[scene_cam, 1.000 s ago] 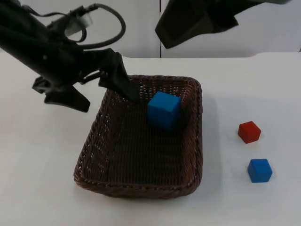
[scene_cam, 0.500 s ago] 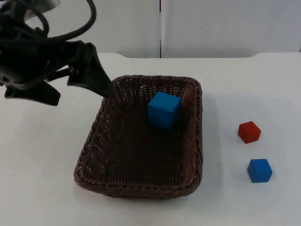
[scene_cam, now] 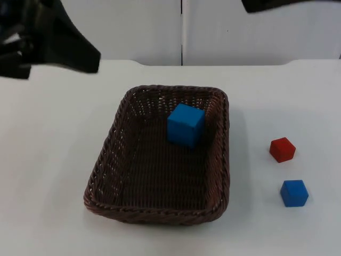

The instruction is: Pick up the basket with the left hand and place the largest block into the basket with the right hand.

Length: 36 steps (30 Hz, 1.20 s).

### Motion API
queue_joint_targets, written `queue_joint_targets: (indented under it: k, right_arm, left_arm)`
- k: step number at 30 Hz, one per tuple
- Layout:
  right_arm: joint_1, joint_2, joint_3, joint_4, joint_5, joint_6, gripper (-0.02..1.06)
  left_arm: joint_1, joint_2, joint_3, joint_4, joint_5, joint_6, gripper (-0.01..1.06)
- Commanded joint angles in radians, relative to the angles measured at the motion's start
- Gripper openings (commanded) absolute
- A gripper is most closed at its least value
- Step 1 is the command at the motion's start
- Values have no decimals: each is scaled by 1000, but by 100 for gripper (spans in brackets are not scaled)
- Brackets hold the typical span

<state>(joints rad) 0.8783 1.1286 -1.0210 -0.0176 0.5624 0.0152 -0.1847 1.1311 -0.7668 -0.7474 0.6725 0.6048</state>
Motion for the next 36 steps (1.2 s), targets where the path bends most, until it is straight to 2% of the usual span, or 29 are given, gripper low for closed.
queue_joint_targets:
  k: [1,7,15,22,28,32,36]
  right_arm:
    - [4,-45,49,-5,-48,0,78]
    - [4,-154,172,-5,-86,0,78]
    - [4,-332,320,-5,-90,0,78]
    - [4,-444,389,-5,-83,0,78]
    - [4,-569,435,-1,-46,0,78]
    - [4,-638,437,-1,30,0,78]
    - [4,-690,437,-6,66,0,78]
  left_arm:
    - [-1,-70,4,24,24,-15,105]
    - [-1,-242,4,103,32,-66,105]
    - [-1,-468,4,217,68,-137,105]
    - [-1,-571,4,286,105,-199,105]
    - [-1,-667,4,376,159,-296,105]
    - [-1,-747,4,479,218,-383,105]
    - [-1,-800,4,570,255,-451,105]
